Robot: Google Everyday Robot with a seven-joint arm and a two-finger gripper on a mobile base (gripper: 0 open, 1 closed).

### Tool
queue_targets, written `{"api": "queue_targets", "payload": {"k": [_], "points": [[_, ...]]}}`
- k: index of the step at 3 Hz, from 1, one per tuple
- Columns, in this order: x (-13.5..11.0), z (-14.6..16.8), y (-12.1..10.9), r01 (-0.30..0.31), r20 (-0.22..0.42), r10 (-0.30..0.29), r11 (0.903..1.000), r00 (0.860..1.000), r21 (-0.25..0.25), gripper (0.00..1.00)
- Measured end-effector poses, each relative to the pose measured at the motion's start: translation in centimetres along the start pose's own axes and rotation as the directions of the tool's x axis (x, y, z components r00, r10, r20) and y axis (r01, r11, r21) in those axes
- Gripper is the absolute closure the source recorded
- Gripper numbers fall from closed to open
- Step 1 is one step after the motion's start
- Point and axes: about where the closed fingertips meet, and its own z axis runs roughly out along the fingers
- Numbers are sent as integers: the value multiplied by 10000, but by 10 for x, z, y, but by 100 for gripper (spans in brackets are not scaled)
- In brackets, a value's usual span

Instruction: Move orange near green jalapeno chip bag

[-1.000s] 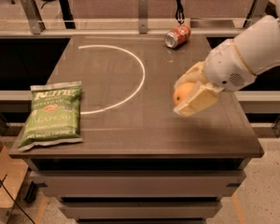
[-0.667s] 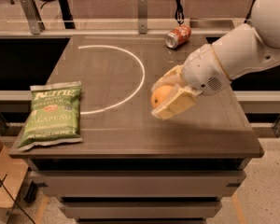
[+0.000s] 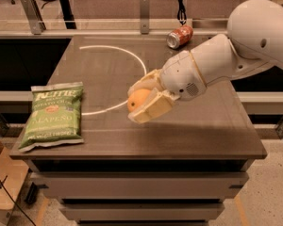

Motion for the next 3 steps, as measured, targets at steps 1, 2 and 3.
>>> {"api": "queue_targets", "payload": {"k": [1,2,3], "points": [[1,12,-3,-25,373,11,9993,9993,371,100],[6,40,-17,-213,611,164,9965,9980,805,100],[11,72,-33,-673,923,579,9925,9940,1023,100]]}}
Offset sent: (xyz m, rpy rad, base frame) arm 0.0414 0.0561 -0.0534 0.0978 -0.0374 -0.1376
